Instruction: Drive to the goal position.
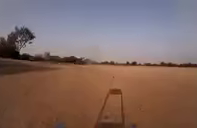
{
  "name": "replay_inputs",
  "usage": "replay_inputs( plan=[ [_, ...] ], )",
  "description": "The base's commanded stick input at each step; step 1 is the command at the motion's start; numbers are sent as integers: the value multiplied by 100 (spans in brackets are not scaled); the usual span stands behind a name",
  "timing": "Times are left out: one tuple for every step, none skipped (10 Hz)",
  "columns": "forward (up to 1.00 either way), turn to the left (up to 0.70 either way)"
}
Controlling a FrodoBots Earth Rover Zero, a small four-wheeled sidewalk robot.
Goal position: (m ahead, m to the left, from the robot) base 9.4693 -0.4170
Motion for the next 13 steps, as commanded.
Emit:
replay_inputs(
  plan=[
    [59,25],
    [59,46],
    [59,30],
    [59,0],
    [59,0],
    [60,0],
    [59,0],
    [59,0],
    [59,0],
    [59,0],
    [59,0],
    [59,0],
    [59,0]
  ],
)
